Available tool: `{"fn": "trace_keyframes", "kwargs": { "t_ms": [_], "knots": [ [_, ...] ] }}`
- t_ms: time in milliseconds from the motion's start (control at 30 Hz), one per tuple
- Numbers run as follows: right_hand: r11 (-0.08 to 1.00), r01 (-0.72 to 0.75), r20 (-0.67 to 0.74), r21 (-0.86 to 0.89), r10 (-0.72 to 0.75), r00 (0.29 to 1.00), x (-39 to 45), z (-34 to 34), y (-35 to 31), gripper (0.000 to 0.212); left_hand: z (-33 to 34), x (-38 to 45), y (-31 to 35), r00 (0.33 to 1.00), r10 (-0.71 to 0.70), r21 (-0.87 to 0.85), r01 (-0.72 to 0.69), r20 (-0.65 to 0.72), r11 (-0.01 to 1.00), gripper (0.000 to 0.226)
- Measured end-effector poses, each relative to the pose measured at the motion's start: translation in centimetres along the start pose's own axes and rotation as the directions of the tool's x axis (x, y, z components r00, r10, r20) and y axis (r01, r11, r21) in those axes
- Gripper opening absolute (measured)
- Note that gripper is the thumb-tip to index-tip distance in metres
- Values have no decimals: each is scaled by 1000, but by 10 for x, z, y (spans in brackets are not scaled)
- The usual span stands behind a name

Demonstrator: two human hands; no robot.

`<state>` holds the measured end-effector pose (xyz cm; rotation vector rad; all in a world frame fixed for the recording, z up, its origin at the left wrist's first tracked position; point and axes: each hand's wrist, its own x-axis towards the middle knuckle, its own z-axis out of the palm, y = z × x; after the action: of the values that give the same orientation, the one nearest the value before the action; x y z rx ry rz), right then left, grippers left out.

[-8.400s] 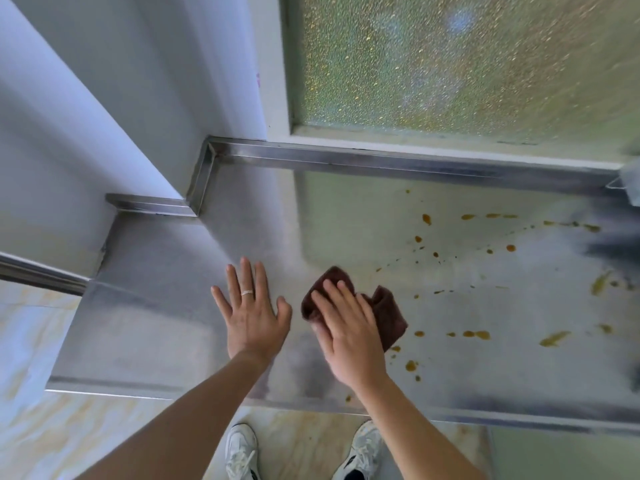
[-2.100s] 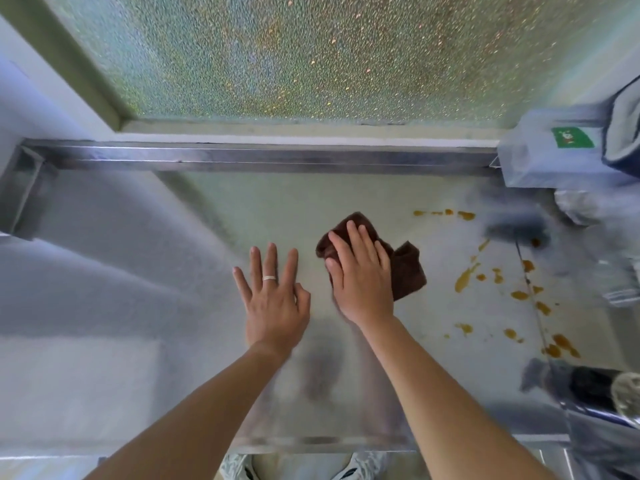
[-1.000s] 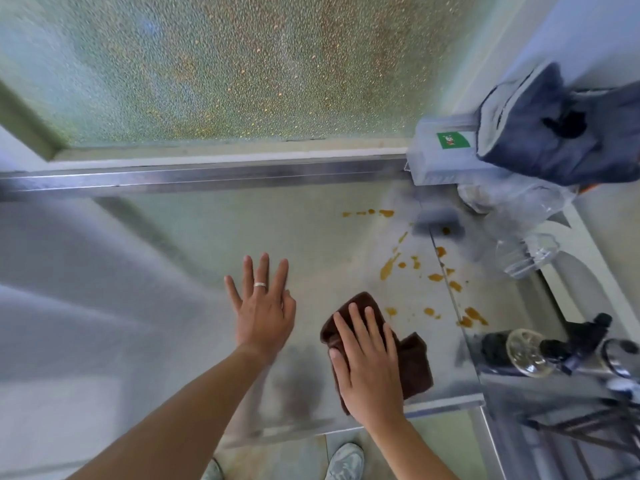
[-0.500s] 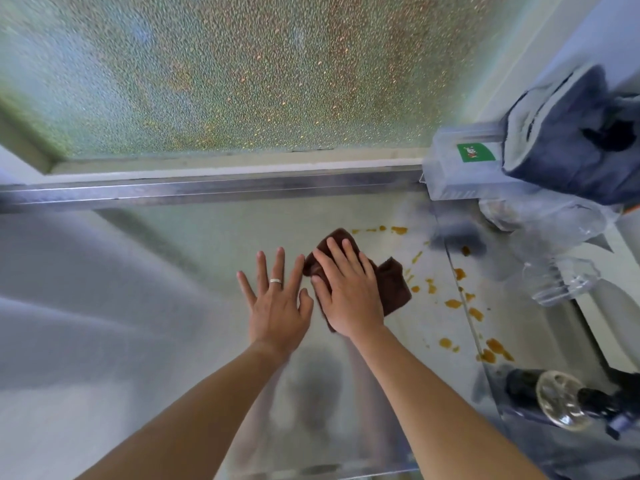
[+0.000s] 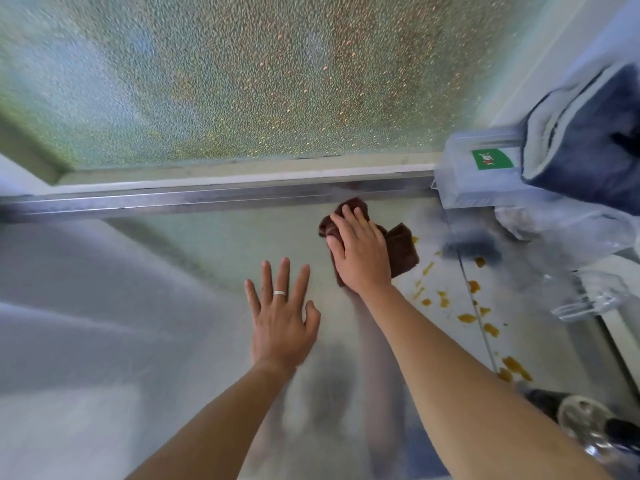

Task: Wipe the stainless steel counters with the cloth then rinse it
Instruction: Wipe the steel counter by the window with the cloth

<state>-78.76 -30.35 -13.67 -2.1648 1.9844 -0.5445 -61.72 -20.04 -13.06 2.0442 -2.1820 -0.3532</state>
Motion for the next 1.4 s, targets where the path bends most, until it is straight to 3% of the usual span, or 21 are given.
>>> {"fn": "trace_keyframes", "kwargs": {
  "t_ms": [300, 433, 500, 533, 567, 600, 633, 667, 700, 733, 767, 800, 833, 900, 933, 1000, 1067, 1133, 1400],
  "knots": [
    [991, -16, -19, 131, 19, 1000, -124, -2, -38, 38, -1, -2, 0, 999, 2, -66, -5, -45, 998, 59],
    [952, -49, -95, 303, 81, 992, -168, -14, -66, 31, -6, -8, 0, 999, 20, -109, -25, -46, 994, 60],
    [883, -154, -73, 443, 207, 976, -185, -31, -79, 25, -10, -14, -2, 997, 61, -130, -67, -49, 989, 61],
    [792, -266, -20, 550, 331, 943, -187, -44, -84, 22, -11, -17, -4, 995, 84, -140, -90, -51, 986, 61],
    [626, -378, 69, 682, 460, 885, -185, -59, -86, 20, -13, -20, -5, 993, 103, -147, -110, -53, 983, 61],
    [378, -432, 173, 819, 555, 814, -180, -76, -86, 22, -14, -23, -6, 992, 119, -147, -125, -52, 981, 61],
    [92, -422, 290, 902, 597, 748, -173, -93, -80, 24, -15, -25, -6, 990, 135, -141, -140, -46, 980, 60],
    [-121, -379, 372, 917, 599, 709, -167, -108, -69, 25, -16, -26, -5, 988, 151, -132, -155, -37, 979, 60],
    [-201, -364, 410, 909, 587, 699, -162, -122, -54, 25, -16, -27, -3, 986, 167, -123, -169, -26, 978, 60],
    [-117, -407, 392, 906, 596, 701, -158, -131, -37, 23, -17, -28, 0, 984, 179, -116, -180, -16, 977, 60],
    [104, -484, 313, 869, 641, 700, -157, -136, -19, 22, -16, -29, 4, 982, 190, -112, -190, -6, 975, 60],
    [367, -567, 182, 737, 701, 690, -159, -135, 3, 26, -16, -29, 8, 980, 198, -111, -197, 3, 974, 60],
    [530, -615, 22, 583, 747, 665, -162, -133, 21, 31, -14, -30, 13, 979, 202, -111, -200, 9, 973, 61],
    [726, -567, -329, 390, 685, 650, -166, -131, 39, 34, -9, -31, 23, 982, 188, -107, -186, 11, 977, 60],
    [806, -504, -392, 311, 592, 705, -167, -127, 40, 37, -6, -30, 28, 985, 172, -101, -170, 7, 980, 59],
    [929, -348, -269, 125, 369, 889, -171, -107, 34, 47, 1, -29, 36, 991, 137, -76, -137, 3, 988, 57],
    [968, -243, -45, -59, 241, 970, -186, -74, 22, 60, 8, -28, 39, 993, 118, -36, -117, 2, 992, 56],
    [962, -202, 48, -182, 214, 976, -199, -48, 15, 67, 12, -27, 38, 993, 119, -9, -119, 1, 993, 56],
    [900, -344, 34, -268, 365, 930, -149, -47, 49, 54, 17, -18, 39, 993, 120, 40, -120, 3, 992, 60]
  ]
}}
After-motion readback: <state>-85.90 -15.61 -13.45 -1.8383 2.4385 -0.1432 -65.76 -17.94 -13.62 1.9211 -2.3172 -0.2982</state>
